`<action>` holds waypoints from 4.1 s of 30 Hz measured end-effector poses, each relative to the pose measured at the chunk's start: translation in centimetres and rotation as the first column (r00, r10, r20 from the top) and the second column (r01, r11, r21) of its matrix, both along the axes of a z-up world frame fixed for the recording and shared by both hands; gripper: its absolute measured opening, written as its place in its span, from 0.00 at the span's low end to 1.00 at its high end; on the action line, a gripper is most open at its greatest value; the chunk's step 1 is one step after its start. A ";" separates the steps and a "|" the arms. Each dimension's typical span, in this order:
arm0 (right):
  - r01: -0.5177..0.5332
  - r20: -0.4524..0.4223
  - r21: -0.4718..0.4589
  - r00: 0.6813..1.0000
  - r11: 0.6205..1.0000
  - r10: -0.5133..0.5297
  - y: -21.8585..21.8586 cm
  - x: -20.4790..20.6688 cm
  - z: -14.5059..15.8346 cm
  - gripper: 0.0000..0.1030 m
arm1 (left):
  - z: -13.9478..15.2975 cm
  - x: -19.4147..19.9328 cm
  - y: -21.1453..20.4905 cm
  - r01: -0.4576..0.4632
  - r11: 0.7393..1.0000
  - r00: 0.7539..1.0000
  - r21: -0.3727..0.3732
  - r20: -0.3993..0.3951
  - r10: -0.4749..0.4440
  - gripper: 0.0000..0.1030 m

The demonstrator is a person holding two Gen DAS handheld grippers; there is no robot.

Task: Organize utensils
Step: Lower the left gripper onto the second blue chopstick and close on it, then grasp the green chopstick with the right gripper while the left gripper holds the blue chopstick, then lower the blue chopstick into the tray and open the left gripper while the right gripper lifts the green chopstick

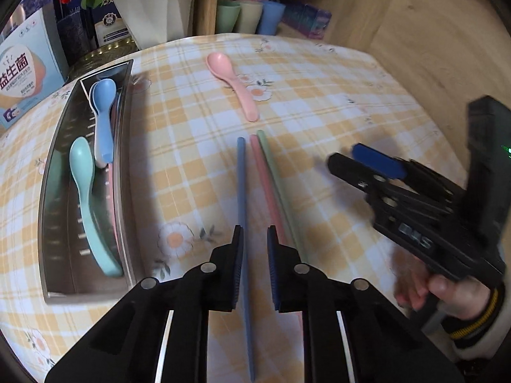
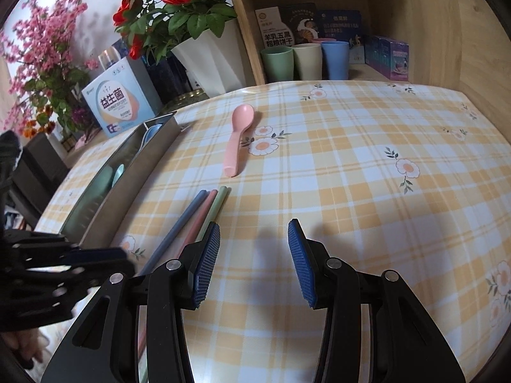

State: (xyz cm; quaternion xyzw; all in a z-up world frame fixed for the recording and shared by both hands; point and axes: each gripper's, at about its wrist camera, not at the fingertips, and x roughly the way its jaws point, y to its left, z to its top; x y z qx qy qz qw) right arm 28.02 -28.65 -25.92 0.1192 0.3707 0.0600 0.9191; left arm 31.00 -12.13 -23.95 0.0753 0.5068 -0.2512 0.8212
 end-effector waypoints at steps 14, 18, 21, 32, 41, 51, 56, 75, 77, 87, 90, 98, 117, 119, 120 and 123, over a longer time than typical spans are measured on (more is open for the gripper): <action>0.014 -0.014 0.081 1.000 0.997 -0.013 -1.1 0.1 -0.6 0.43 | -2.0 1.2 -1.5 -0.009 0.994 1.000 0.106 0.002 0.009 0.14; 0.017 -0.016 0.094 1.000 0.995 -0.016 -1.3 0.1 -0.7 0.43 | -1.9 1.1 -1.7 -0.015 0.993 1.000 0.114 0.012 0.014 0.14; 0.011 -0.016 0.094 1.000 0.995 -0.010 -1.2 0.0 -0.7 0.43 | -2.0 0.9 -1.8 -0.016 0.993 1.000 0.119 0.026 0.013 0.14; 0.016 -0.061 0.154 0.998 0.988 -0.007 -1.9 0.6 -1.6 0.43 | -1.8 0.1 0.4 -0.090 0.996 0.996 0.019 -0.010 0.090 0.06; 0.003 -0.063 0.163 0.998 0.987 0.008 -2.0 0.7 -1.7 0.43 | 0.4 -2.3 1.8 -0.137 0.990 0.990 -0.032 0.038 0.138 0.06; -0.065 -0.104 0.050 0.992 0.997 0.070 0.2 1.1 -1.6 0.43 | 1.2 -3.1 3.2 -0.158 0.984 0.986 -0.083 0.047 0.162 0.06; -0.088 -0.143 -0.030 0.986 0.996 0.083 1.7 1.2 -1.5 0.43 | 2.3 -3.7 3.6 -0.146 0.983 0.984 -0.108 0.085 0.155 0.06; -0.165 -0.254 -0.207 0.961 0.964 0.110 7.0 1.1 -1.1 0.43 | 3.6 -4.5 6.3 -0.162 0.961 0.978 -0.222 0.094 0.187 0.05; -0.161 -0.254 -0.229 0.962 0.960 0.100 6.8 0.9 -1.1 0.41 | 3.6 -4.5 6.5 -0.167 0.959 0.977 -0.229 0.090 0.192 0.05; -0.143 -0.257 -0.220 0.963 0.965 0.084 5.4 0.5 -1.1 0.07 | 3.5 -4.4 6.6 -0.171 0.955 0.977 -0.242 0.080 0.196 0.05; -0.132 -0.248 -0.219 0.966 0.967 0.075 5.5 0.5 -1.2 0.07 | 3.4 -4.5 6.5 -0.173 0.954 0.977 -0.244 0.076 0.197 0.06; -0.077 -0.226 -0.105 0.973 0.991 0.052 3.7 0.7 -1.1 0.06 | 3.1 -4.6 6.9 -0.186 0.950 0.976 -0.252 0.061 0.207 0.05; -0.015 -0.095 0.085 0.995 0.996 0.024 1.3 0.5 2.7 0.06 | 7.7 2.6 12.0 -0.285 0.902 0.952 -0.323 0.015 0.306 0.06; -0.007 -0.095 0.093 0.995 0.996 0.016 1.0 0.5 2.6 0.06 | 8.0 4.3 12.2 -0.290 0.902 0.950 -0.319 0.019 0.312 0.06; -0.002 -0.095 0.096 0.995 0.995 0.011 0.8 0.5 2.6 0.06 | 8.1 5.3 12.0 -0.290 0.904 0.950 -0.313 0.021 0.311 0.06; 0.016 -0.100 0.104 0.995 0.994 -0.005 0.1 0.4 2.5 0.06 | 7.4 8.7 11.5 -0.294 0.905 0.952 -0.306 -0.010 0.306 0.06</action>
